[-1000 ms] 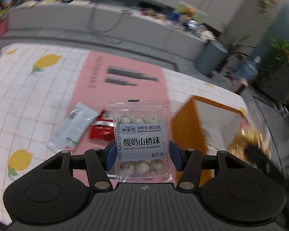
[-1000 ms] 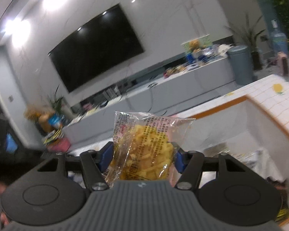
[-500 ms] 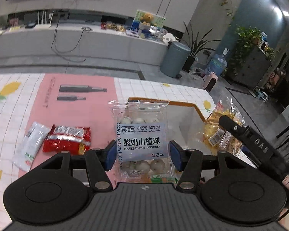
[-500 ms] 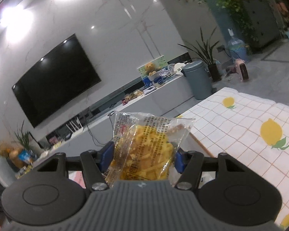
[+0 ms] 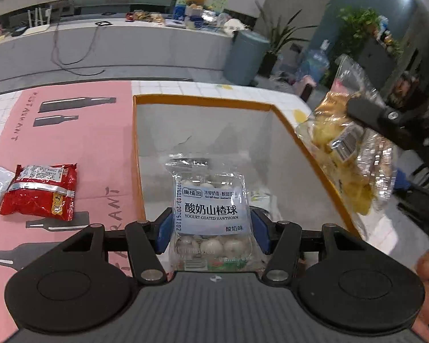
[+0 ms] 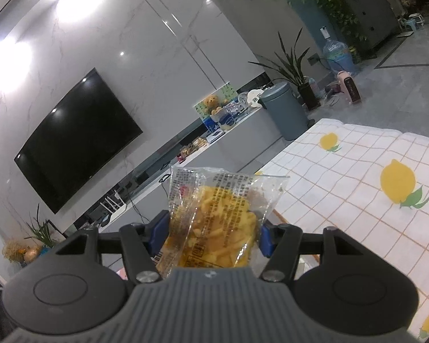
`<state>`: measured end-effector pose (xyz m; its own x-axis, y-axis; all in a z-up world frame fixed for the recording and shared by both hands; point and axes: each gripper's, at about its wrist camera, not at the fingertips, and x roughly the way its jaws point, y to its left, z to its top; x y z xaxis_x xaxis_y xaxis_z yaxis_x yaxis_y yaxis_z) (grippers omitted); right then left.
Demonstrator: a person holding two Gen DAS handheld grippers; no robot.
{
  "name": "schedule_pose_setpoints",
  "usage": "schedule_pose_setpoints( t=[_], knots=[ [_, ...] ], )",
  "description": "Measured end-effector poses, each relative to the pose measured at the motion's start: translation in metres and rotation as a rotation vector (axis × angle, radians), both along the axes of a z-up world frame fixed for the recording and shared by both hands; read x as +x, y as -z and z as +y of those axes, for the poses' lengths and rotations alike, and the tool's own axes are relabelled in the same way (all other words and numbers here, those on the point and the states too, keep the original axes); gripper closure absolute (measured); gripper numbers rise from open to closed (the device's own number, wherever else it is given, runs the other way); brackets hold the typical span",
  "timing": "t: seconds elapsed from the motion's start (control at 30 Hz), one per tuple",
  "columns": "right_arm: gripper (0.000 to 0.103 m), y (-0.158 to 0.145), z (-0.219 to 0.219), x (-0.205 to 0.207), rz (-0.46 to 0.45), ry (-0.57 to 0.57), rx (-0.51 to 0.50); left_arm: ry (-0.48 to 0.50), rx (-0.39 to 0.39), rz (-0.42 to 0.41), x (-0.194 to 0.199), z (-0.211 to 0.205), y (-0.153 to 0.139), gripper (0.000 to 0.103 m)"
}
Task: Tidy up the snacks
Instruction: 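Carry the hawthorn pack over the box and open the left gripper while the right holds the chip bag, then lower the yellow chip bag into the box and open the right gripper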
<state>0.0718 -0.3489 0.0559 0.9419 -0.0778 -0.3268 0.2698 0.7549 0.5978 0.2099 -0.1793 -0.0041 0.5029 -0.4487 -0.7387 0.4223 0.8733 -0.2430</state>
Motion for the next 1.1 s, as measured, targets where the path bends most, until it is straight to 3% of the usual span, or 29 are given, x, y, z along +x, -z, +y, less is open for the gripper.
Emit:
schedule_pose_setpoints(
  t=[0.27,0.47,0.53,0.83,1.1],
  knots=[
    [0.043,0.000,-0.005,0.002,-0.014,-0.004,0.020,-0.020,0.050,-0.042,-0.001,-0.014,0.003,0.036],
    [0.043,0.002,-0.011,0.004,-0.006,0.003,0.015,-0.031,0.119,-0.116,-0.014,-0.018,-0.007,0.021],
    [0.043,0.001,-0.011,0.003,-0.004,0.005,0.006,-0.029,0.108,-0.139,-0.019,-0.014,-0.014,0.014],
    [0.043,-0.003,-0.004,0.009,0.030,0.005,-0.082,-0.065,0.008,-0.110,-0.036,0.026,-0.046,0.013],
    [0.043,0.004,0.008,0.019,0.090,-0.036,-0.155,-0.100,-0.002,-0.087,-0.051,0.068,-0.048,0.010]
  ],
)
